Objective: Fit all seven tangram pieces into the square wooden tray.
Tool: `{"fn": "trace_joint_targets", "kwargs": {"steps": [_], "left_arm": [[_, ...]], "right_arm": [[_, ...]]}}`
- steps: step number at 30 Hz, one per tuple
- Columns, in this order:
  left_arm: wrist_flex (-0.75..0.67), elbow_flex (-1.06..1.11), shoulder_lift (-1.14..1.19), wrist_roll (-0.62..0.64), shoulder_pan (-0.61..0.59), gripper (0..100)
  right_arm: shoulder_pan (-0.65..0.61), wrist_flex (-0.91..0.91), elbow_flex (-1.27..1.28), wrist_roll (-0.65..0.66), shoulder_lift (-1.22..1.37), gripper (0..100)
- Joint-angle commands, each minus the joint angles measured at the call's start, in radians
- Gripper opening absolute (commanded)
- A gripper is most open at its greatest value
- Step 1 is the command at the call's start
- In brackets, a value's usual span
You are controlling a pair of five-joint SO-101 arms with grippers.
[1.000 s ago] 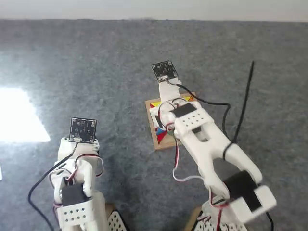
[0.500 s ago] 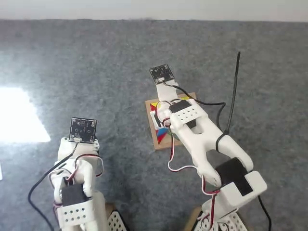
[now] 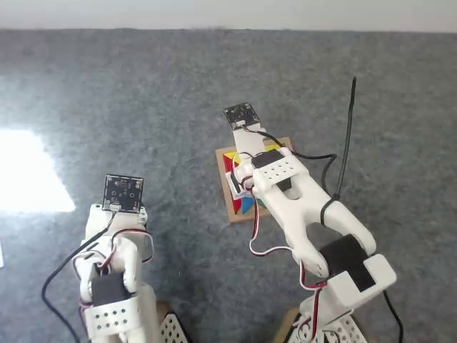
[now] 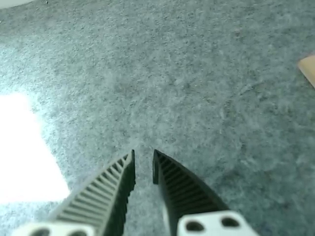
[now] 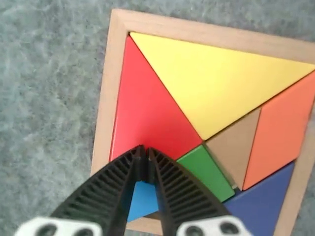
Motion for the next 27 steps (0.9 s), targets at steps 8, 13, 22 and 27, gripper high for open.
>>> {"fn": "trace_joint_targets", "kwargs": {"steps": [8,13,22,27], "left_arm": [[-0.025,-0.007,-0.009,-0.009,0.005,6],[-0.025,-0.007,-0.009,-0.009,0.005,6],[-0.023,-0.007,-0.009,-0.009,0.005,6],[-0.025,-0.007,-0.009,-0.009,0.005,6]], "right_arm": [[0.079,-0.047,0.080,-0.018,-0.239,0.6],[0.111,-0.104,0.173,-0.011,-0.239,0.6],[0.110,-0.096,0.181,0.020,-0.199,0.6],[0.110,-0.058,0.213,0.020,-0.206,0.6]]}}
